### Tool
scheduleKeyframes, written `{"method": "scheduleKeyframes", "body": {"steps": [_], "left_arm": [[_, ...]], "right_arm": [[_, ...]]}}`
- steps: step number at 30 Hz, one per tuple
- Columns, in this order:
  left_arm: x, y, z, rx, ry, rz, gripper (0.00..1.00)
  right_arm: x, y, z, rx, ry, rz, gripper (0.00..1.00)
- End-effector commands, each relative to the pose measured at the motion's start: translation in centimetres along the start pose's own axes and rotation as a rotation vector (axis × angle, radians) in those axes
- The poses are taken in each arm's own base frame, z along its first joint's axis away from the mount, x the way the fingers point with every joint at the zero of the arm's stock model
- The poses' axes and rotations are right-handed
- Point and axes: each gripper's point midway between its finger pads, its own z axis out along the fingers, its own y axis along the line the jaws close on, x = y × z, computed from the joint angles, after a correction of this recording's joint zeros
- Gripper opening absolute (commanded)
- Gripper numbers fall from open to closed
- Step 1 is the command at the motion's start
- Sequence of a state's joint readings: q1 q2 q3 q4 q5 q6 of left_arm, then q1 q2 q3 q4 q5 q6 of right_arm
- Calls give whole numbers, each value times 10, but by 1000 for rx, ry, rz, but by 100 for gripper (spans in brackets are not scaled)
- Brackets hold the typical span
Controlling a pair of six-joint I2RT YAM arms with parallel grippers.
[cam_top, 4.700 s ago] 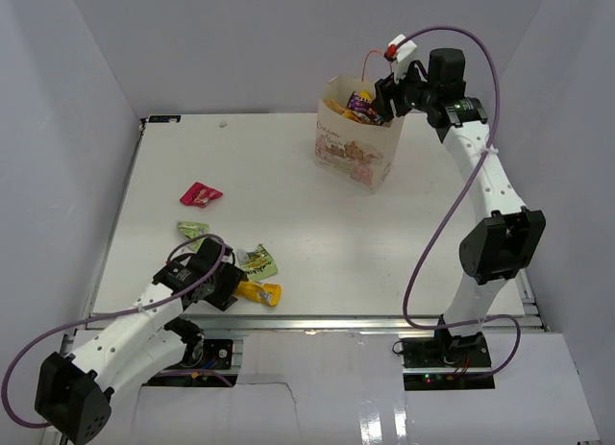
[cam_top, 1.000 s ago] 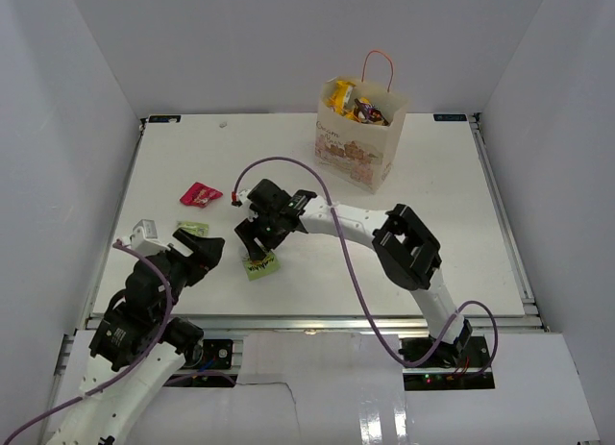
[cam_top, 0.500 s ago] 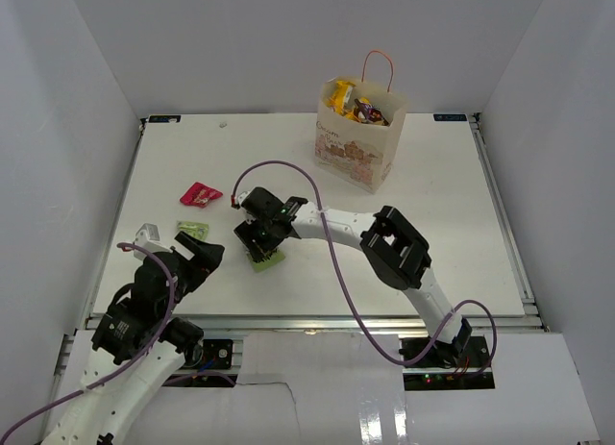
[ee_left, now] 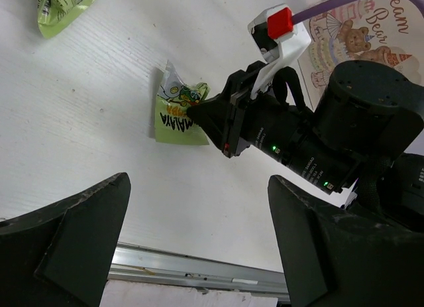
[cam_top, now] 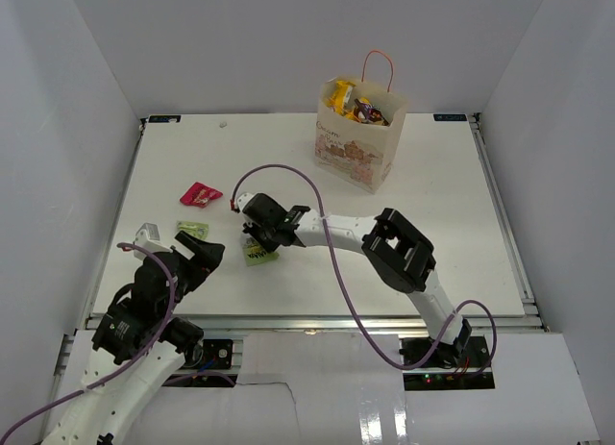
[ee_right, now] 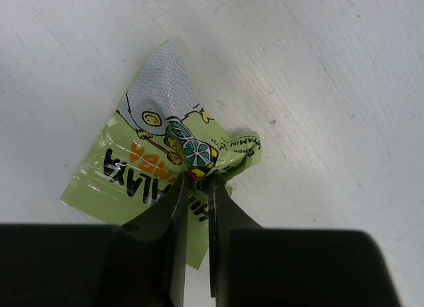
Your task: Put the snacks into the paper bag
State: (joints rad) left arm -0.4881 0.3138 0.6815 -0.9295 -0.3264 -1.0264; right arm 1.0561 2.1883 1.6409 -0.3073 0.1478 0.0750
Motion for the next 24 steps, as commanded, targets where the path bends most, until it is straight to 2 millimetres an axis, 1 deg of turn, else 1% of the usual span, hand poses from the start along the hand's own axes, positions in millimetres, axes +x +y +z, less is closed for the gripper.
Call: {"method": "scheduleKeyframes", "body": {"steps": [1,2,4,5,6,7,8,9,10,11,12,13,14,15,16,17,18,19,21,22,24], "left_arm": [[-2,-3,2,19,-16,-13,95],[-2,-4,2,22,-16,-12,95],[-2,-6,3,31,-14,-11,95],[-1,-6,4,28,-12,-7,95],[-2,-7,4,33,-15,-6,95],[-2,-7,5,34,-16,-5,96],[-1,-7,5,33,-15,-3,96],[-2,-8,6,40,-20,-4,96],[-2,-8,7,40,-20,-4,96],[-1,-9,7,45,-19,-4,96],[-1,-11,8,52,-20,-4,96],[-1,-11,9,53,-19,-4,96],[1,-11,11,54,-14,-2,96],[1,-13,12,60,-14,-4,96],[2,-13,13,60,-10,-3,96],[2,-13,14,60,-8,-3,96],[2,-16,15,67,-8,0,96],[2,-16,16,65,-6,3,96],[2,-17,17,69,-8,11,96],[2,-18,18,68,-7,13,96],[2,-19,19,72,-6,15,96]], "right_arm": [[54,-14,3,27,135,-76,8],[42,-13,-5,-19,91,-95,8],[35,-16,-15,-75,55,-158,8],[29,-13,-29,-181,13,-163,8],[24,-14,-37,-222,-21,-171,8],[20,-15,-45,-255,-50,-179,8],[22,-25,-52,-284,-70,-216,8],[9,-19,-72,-356,-132,-247,8],[6,-23,-79,-366,-155,-266,8],[-5,-32,-94,-361,-203,-306,8],[-5,-29,-103,-406,-226,-326,8],[-8,-32,-110,-409,-249,-342,8],[-16,-36,-123,-411,-289,-367,8],[-22,-37,-130,-414,-310,-384,8],[-23,-39,-136,-414,-314,-390,8],[-31,-46,-147,-400,-344,-392,8],[-42,-49,-158,-400,-378,-406,8],[-48,-58,-167,-385,-397,-398,8],[-72,-67,-195,-369,-467,-398,8],[-97,-83,-219,-328,-530,-401,8],[-128,-97,-260,-284,-628,-409,8]]}}
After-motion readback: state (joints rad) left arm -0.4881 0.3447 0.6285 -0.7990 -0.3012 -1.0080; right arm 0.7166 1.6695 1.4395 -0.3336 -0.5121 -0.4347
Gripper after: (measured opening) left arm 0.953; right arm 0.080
